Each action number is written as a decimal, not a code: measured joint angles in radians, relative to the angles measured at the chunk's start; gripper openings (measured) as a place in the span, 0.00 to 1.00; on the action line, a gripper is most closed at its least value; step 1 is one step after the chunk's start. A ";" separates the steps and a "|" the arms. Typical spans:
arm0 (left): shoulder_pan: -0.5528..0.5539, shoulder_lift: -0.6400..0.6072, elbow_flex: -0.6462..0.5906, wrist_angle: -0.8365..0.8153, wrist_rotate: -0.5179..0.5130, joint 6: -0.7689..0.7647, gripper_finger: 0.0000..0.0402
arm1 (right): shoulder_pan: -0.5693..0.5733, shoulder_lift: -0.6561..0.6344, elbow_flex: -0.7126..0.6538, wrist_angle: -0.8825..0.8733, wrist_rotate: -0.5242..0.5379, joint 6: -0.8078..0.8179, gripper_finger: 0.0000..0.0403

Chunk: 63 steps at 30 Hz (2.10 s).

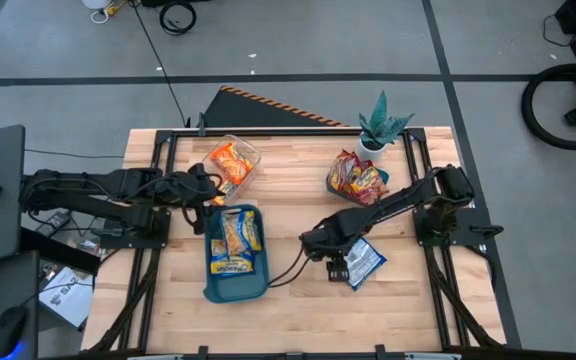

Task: Sort Maruchan noodles
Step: Put the blue noodle pack into the big blue bin

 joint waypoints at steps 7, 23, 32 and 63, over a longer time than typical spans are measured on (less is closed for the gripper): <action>0.000 0.000 0.000 -0.001 0.000 -0.003 0.43 | 0.010 0.009 -0.035 0.067 0.034 -0.007 0.55; 0.000 0.000 0.000 -0.003 0.000 -0.002 0.43 | 0.013 0.019 -0.118 0.162 0.024 -0.069 0.12; 0.000 0.000 0.000 -0.009 0.043 -0.032 0.43 | 0.011 0.019 -0.025 0.105 -0.002 -0.062 0.02; 0.000 -0.007 0.288 -0.190 0.129 -0.071 0.43 | -0.091 0.069 0.613 0.612 -0.078 -0.643 0.01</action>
